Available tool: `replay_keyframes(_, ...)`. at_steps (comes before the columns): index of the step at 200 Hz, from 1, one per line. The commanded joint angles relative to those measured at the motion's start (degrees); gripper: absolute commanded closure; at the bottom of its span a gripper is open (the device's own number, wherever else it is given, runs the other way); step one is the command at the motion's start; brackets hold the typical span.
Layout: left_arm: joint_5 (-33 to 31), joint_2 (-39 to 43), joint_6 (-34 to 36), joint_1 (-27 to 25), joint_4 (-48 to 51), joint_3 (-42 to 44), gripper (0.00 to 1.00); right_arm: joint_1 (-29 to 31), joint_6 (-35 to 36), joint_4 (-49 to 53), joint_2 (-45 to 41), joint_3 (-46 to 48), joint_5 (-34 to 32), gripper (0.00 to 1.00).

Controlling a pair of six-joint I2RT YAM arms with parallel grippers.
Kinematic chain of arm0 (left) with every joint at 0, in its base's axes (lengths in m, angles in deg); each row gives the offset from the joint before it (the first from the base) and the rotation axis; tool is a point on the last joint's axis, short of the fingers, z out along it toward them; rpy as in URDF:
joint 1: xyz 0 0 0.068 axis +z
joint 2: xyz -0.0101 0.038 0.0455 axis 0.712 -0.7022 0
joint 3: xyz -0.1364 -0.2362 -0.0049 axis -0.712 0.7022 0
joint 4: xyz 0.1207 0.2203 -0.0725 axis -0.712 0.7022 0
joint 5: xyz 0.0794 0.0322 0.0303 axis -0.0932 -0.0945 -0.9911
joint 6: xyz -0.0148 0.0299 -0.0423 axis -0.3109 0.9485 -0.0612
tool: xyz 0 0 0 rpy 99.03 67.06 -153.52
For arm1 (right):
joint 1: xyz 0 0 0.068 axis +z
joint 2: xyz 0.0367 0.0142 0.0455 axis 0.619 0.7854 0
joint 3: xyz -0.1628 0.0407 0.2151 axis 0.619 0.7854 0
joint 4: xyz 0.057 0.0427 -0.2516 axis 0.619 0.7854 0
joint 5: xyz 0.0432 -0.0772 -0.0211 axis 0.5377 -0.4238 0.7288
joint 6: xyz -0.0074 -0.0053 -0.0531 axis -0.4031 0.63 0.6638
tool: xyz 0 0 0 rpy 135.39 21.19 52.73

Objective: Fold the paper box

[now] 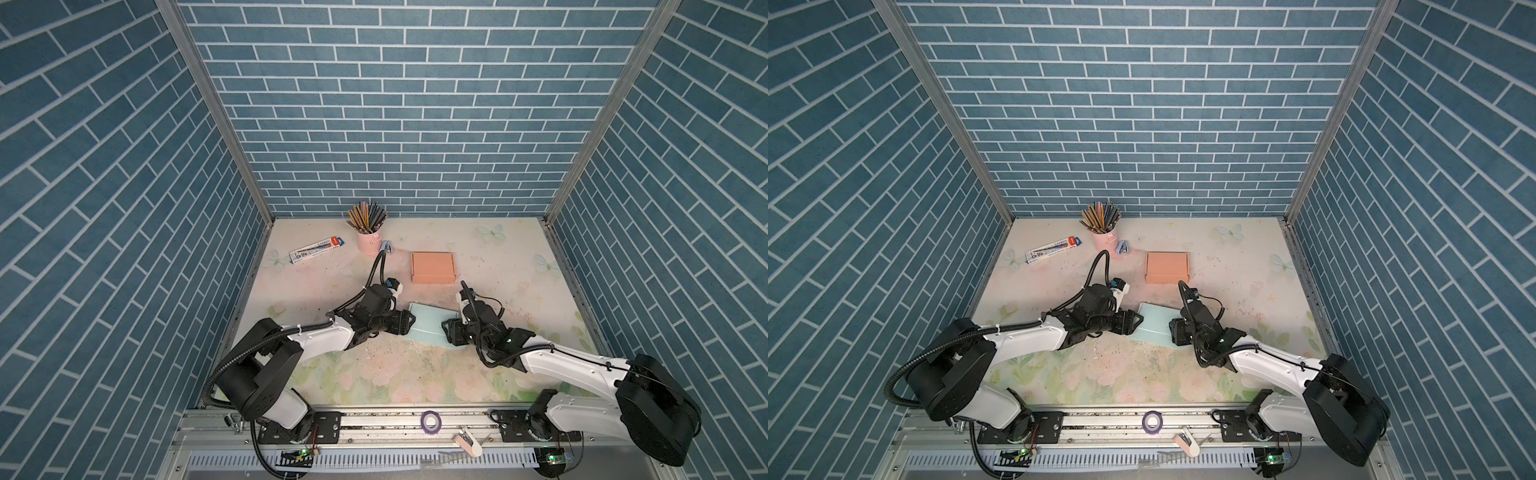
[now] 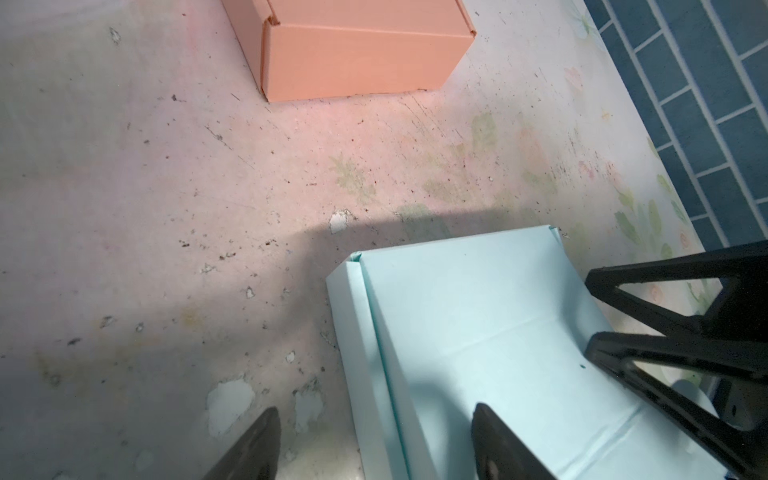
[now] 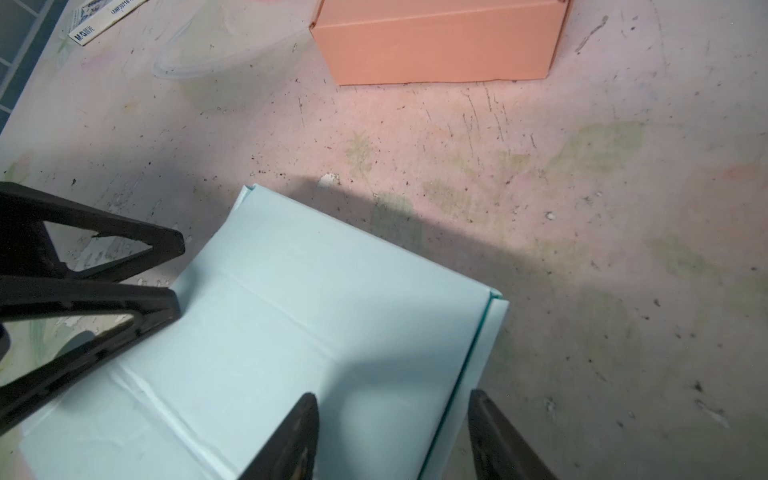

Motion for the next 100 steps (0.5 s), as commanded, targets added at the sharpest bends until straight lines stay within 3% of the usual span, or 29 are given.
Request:
replay_keyframes(1,-0.4,-0.7,-0.7,0.3,-2.0,1.3,0.29,-0.2,-1.7,1.9,0.0,1.4,0.1,0.42)
replay_keyframes(100,-0.4,-2.8,-1.5,0.2,-4.4,3.8,0.35,-0.3,-1.8,1.8,1.5,1.1,0.3,0.42)
